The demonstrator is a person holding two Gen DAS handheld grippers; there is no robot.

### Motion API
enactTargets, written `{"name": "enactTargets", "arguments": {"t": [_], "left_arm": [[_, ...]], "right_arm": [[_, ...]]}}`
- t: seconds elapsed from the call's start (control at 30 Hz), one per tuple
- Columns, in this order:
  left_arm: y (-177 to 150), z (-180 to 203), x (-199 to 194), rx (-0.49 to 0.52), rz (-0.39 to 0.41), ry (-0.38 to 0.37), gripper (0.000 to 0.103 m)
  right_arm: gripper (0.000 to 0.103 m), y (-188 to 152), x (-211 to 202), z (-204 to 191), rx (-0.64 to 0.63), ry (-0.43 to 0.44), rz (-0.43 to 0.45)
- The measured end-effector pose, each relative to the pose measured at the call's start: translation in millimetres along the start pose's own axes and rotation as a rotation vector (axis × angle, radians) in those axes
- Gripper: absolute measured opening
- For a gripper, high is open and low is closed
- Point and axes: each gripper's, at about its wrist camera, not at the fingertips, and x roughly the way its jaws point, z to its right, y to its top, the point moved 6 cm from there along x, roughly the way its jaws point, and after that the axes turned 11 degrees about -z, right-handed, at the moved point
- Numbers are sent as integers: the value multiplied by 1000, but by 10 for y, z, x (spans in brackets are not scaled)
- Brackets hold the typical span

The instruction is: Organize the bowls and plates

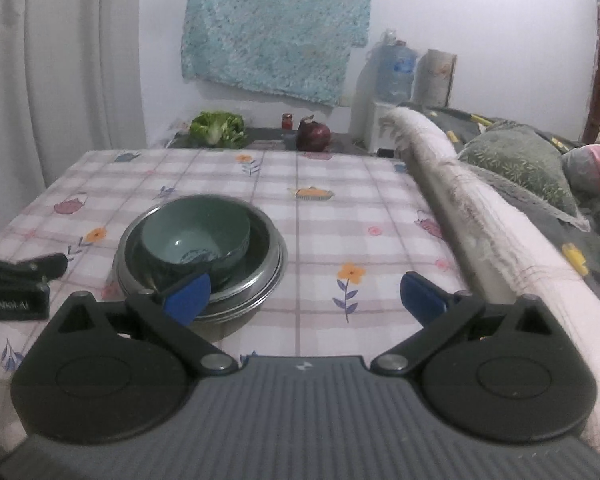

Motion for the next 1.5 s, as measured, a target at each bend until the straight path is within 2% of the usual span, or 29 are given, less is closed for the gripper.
{"name": "enactTargets", "arguments": {"t": [0.13, 0.33, 0.63, 0.97, 1.5], "left_arm": [[8, 47, 24, 1, -41, -11, 103], [14, -52, 185, -98, -161, -85, 103], [-53, -192, 374, -187, -313, -121, 103], [-50, -225, 355, -193, -327, -107, 103], [-50, -203, 335, -186, -323, -106, 103]], "right_arm": [[102, 14, 14, 1, 25, 27, -47], [102, -9, 88, -10, 53, 49, -109], [102, -9, 273, -135, 55, 49, -209], [102, -41, 356, -191, 64, 41, -278], [102, -33, 334, -200, 61, 49, -279]]}}
